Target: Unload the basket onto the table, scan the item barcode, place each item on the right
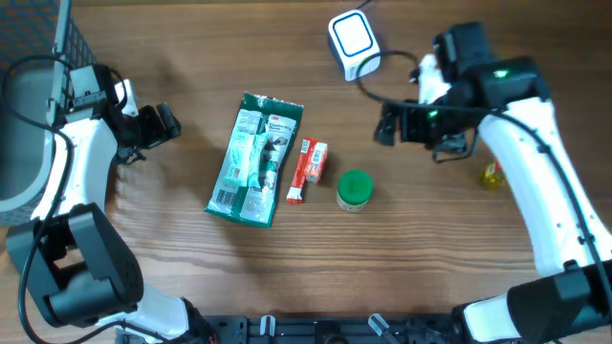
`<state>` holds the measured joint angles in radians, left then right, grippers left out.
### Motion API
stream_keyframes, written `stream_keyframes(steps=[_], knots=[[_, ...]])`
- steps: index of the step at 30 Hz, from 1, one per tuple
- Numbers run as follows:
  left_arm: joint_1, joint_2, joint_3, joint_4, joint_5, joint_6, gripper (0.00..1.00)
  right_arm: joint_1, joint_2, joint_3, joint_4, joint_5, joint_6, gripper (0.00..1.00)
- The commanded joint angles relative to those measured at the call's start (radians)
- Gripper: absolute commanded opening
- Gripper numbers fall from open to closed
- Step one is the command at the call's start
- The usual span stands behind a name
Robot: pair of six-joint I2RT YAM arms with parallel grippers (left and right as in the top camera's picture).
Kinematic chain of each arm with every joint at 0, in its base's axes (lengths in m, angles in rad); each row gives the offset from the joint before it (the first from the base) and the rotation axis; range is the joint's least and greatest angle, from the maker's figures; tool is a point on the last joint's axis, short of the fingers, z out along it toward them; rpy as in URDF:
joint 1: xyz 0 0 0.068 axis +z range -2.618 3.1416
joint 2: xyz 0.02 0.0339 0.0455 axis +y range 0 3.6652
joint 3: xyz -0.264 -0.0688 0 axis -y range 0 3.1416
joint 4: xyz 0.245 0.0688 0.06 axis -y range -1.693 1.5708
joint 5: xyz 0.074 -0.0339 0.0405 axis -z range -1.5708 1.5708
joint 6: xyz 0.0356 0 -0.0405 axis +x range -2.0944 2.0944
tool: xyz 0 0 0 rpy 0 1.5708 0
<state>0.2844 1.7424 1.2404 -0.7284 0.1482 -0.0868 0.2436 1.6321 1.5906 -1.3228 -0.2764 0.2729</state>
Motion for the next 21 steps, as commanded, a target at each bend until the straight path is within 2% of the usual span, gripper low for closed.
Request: stream_keyframes(steps=[1, 4, 16, 21], knots=[[0.01, 0.008, -0.011, 0.0, 0.008, 0.008, 1.0, 0.05, -0.005, -0.021, 0.003, -0.017, 0.045, 1.0], [0.01, 0.008, -0.011, 0.0, 0.008, 0.008, 1.0, 0.055, -0.005, -0.021, 0.019, -0.016, 0.045, 1.0], [0.01, 0.008, -0.011, 0.0, 0.008, 0.008, 1.0, 0.055, -0.005, -0.021, 0.342, -0.016, 0.045, 1.0], [0.01, 0.008, -0.011, 0.0, 0.008, 0.008, 1.0, 0.055, -0.005, -0.021, 0.373, -0.016, 0.045, 1.0]])
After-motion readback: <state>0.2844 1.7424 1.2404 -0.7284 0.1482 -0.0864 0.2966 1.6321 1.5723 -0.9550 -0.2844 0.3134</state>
